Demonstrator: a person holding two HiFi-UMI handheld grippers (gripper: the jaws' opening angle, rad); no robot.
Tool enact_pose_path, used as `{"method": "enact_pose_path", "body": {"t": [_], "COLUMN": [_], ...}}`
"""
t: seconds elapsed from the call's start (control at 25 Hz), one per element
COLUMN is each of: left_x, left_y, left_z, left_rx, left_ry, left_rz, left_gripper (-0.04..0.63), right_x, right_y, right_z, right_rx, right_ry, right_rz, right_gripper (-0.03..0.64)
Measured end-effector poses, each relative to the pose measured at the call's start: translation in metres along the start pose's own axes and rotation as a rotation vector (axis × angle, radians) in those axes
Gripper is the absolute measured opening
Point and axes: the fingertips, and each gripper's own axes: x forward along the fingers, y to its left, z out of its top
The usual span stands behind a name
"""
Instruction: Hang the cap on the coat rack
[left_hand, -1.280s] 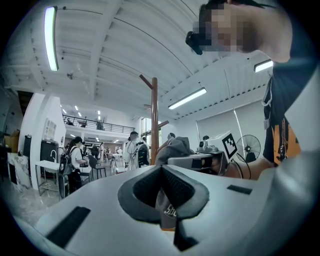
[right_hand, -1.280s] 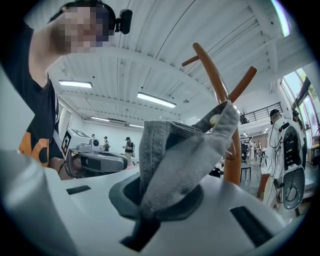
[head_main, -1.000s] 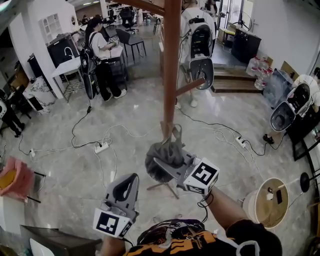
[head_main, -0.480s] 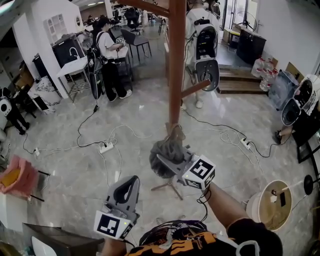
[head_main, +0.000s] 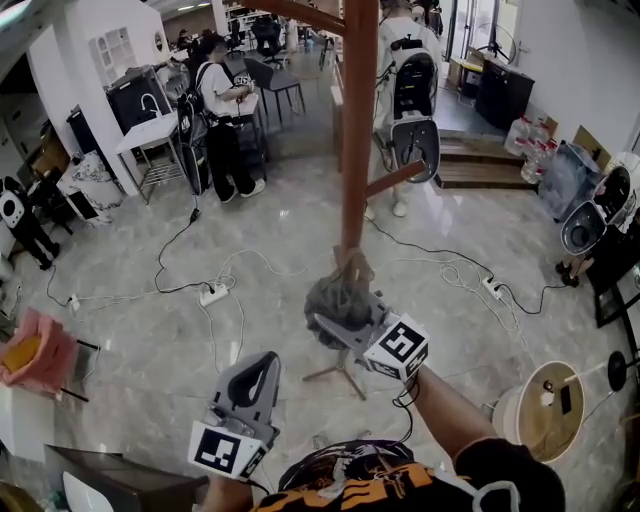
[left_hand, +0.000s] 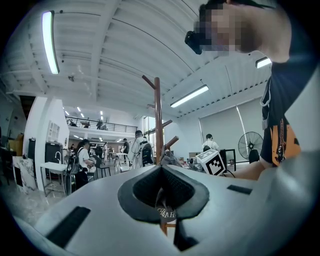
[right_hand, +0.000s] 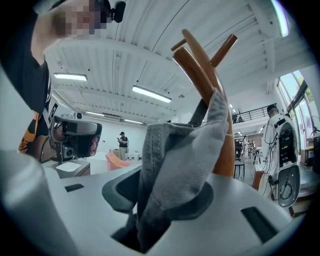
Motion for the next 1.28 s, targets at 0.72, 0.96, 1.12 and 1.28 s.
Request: {"method": "enact_pose_path", "body": {"t": [0.72, 0.96, 1.12, 1.28], "left_x": [0.004, 0.006, 0.006, 0.005], "left_y": [-0.016, -0.024, -0.028, -0.029], "left_z": [0.000, 0.004, 0.003, 0.004], "left_rx": [-0.005, -0.008, -0.009, -0.016], "left_ry": [-0.010, -0.015, -0.021, -0.019], "left_rz": [-0.047, -0.069, -0.082, -0.095], "left_gripper": [0.023, 0.023, 0.023, 0.023], "right_x": [-0.044, -0.063, -0.072, -0.082], "right_y": [-0.029, -0.025, -0.013, 0.001], "right_z": [-0.008, -0.002, 0.008, 0.025], "right_rx": [-0.042, -0.047, -0.064, -0.075], "right_ry": [0.042, 0.049, 0.039, 0.030], "right_rz": [-0.260, -0.283, -0.276, -0.270], "right_gripper": [0.356, 0.379, 0.380, 0.382]}}
